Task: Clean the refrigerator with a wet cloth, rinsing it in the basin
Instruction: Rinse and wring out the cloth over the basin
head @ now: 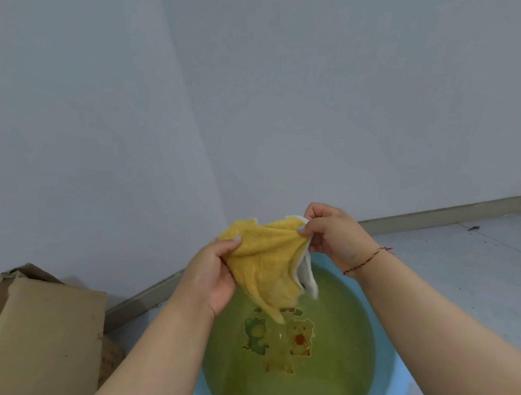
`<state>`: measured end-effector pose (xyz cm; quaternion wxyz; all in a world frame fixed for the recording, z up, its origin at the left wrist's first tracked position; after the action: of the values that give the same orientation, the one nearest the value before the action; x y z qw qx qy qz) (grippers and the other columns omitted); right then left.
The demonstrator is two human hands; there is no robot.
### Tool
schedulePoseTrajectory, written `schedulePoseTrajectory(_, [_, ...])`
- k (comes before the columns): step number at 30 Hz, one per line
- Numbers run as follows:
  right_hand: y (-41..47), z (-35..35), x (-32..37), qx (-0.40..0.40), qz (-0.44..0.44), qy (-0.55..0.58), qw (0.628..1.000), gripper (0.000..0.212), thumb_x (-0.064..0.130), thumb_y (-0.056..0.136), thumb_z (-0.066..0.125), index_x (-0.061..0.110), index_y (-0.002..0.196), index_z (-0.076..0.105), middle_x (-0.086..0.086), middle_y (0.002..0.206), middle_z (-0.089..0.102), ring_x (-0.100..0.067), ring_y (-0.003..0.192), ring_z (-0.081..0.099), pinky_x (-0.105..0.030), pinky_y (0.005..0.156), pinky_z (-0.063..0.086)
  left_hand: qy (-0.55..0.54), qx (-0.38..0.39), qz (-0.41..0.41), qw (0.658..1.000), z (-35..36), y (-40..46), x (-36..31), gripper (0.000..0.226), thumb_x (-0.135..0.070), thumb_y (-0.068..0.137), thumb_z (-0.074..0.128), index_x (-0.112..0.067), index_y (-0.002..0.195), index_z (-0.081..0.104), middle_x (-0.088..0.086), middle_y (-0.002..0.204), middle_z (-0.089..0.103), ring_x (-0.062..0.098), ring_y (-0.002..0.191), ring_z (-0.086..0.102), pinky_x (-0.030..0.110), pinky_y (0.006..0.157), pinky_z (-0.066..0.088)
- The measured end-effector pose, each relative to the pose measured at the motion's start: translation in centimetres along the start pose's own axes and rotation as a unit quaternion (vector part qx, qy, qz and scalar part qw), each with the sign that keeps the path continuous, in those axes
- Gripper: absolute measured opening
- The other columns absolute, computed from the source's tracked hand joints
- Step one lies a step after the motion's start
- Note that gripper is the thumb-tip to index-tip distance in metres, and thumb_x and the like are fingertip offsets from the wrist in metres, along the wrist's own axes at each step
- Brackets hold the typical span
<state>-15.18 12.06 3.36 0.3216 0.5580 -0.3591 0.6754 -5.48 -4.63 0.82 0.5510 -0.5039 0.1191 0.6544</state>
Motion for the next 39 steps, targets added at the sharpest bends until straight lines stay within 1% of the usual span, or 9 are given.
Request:
schedulePoseTrajectory(4, [-0.1, -0.4, 0.2, -0.050, -0.019, -0.003, 0.999, 0.027, -0.004, 0.089, 0.055, 0.013, 0.073, 0.041, -0.008, 0.065, 0.052, -0.016, 0.051, 0.054, -0.027, 0.046, 0.050, 0.149, -0.007, 0.111, 0.983, 1.1, -0.7, -1.5, 0.016, -0.023, 0.092, 0.061, -0.018, 0.107, 0.060, 0.004, 0.105, 0.071, 0.020, 0.091, 0.070, 0.038, 0.074, 0.058])
schedulePoseTrajectory(9, [-0.1, -1.3, 0.0, -0.098, 0.010, 0.085, 0.991, 0.023, 0.000, 0.090, 0.059, 0.013, 0.105, 0.049, -0.009, 0.073, 0.056, -0.019, 0.062, 0.056, -0.033, 0.063, 0.052, 0.142, -0.035, 0.054, 0.988, 1.1, -0.5, -1.9, 0.041, -0.022, 0.088, 0.068, -0.009, 0.124, 0.055, 0.010, 0.104, 0.070, 0.023, 0.082, 0.070, 0.040, 0.069, 0.059])
schedulePoseTrajectory(12, [-0.4, -2.1, 0.3, -0.002, 0.052, 0.090, 0.995, 0.043, -0.003, 0.076, 0.072, 0.013, 0.113, 0.057, -0.015, 0.092, 0.064, -0.024, 0.079, 0.066, -0.039, 0.083, 0.055, 0.145, 0.022, 0.058, 0.988, 2.1, -0.7, -2.1, 0.045, -0.002, 0.079, 0.071, -0.010, 0.121, 0.055, 0.011, 0.098, 0.070, 0.019, 0.077, 0.068, 0.034, 0.069, 0.057])
schedulePoseTrajectory(14, [-0.6, -2.9, 1.0, 0.038, 0.050, -0.049, 0.997, 0.052, 0.002, 0.064, 0.082, 0.019, 0.109, 0.063, -0.011, 0.108, 0.064, -0.024, 0.097, 0.066, -0.041, 0.096, 0.050, 0.217, 0.062, 0.103, 0.969, 3.2, -1.0, -2.6, 0.050, 0.009, 0.073, 0.072, -0.010, 0.117, 0.060, 0.008, 0.092, 0.071, 0.016, 0.077, 0.070, 0.026, 0.067, 0.055])
schedulePoseTrajectory(17, [-0.8, -4.6, 1.9, -0.026, 0.024, -0.308, 0.951, 0.041, 0.017, 0.066, 0.085, 0.025, 0.102, 0.067, 0.004, 0.103, 0.063, -0.013, 0.095, 0.059, -0.029, 0.087, 0.049, 0.375, 0.074, 0.162, 0.910, 4.9, -0.7, -3.0, 0.039, 0.005, 0.072, 0.077, -0.010, 0.107, 0.067, 0.006, 0.089, 0.072, 0.016, 0.080, 0.069, 0.021, 0.067, 0.054])
schedulePoseTrajectory(22, [-0.8, -8.5, 3.3, -0.169, -0.075, -0.427, 0.885, 0.023, 0.032, 0.074, 0.078, 0.018, 0.066, 0.061, 0.003, 0.076, 0.055, -0.014, 0.072, 0.050, -0.023, 0.060, 0.036, 0.635, 0.050, 0.313, 0.705, 10.4, 2.0, -3.5, 0.013, -0.027, 0.085, 0.069, -0.016, 0.082, 0.065, 0.000, 0.082, 0.065, 0.015, 0.074, 0.058, 0.026, 0.061, 0.043])
schedulePoseTrajectory(28, [-1.9, -12.6, 4.7, -0.397, -0.334, -0.431, 0.739, 0.016, 0.017, 0.068, 0.080, 0.008, 0.071, 0.067, -0.005, 0.088, 0.064, -0.022, 0.084, 0.056, -0.023, 0.070, 0.035, 0.480, 0.138, 0.306, 0.811, 18.0, 5.6, -2.4, 0.017, -0.006, 0.088, 0.059, -0.021, 0.080, 0.055, 0.000, 0.083, 0.062, 0.028, 0.091, 0.067, 0.044, 0.083, 0.057])
schedulePoseTrajectory(32, [-0.6, -13.3, 2.1, -0.246, -0.158, -0.498, 0.816, 0.021, 0.017, 0.071, 0.075, 0.020, 0.066, 0.055, 0.006, 0.072, 0.053, -0.017, 0.073, 0.051, -0.025, 0.054, 0.033, 0.513, 0.128, 0.264, 0.806, 15.4, 8.6, 1.9, 0.018, -0.004, 0.086, 0.059, -0.021, 0.081, 0.055, -0.004, 0.082, 0.060, 0.022, 0.083, 0.060, 0.032, 0.070, 0.050])
schedulePoseTrajectory(39, [1.0, -10.4, -5.1, 0.042, 0.071, -0.596, 0.799, 0.026, 0.047, 0.081, 0.067, 0.024, 0.095, 0.066, 0.007, 0.079, 0.055, -0.013, 0.077, 0.051, -0.019, 0.055, 0.034, 0.643, 0.152, 0.113, 0.742, 7.8, 10.8, 8.9, 0.030, -0.003, 0.089, 0.049, -0.027, 0.106, 0.057, 0.001, 0.110, 0.061, 0.019, 0.097, 0.057, 0.028, 0.079, 0.046])
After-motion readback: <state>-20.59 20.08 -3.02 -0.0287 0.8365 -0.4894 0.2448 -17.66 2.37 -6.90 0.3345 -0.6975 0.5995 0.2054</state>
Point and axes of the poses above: each hand's wrist, its own y-axis towards the middle knuckle, its own z-axis out of the palm, x = y × z, the point moved 3 cm from there along y, towards the middle knuckle
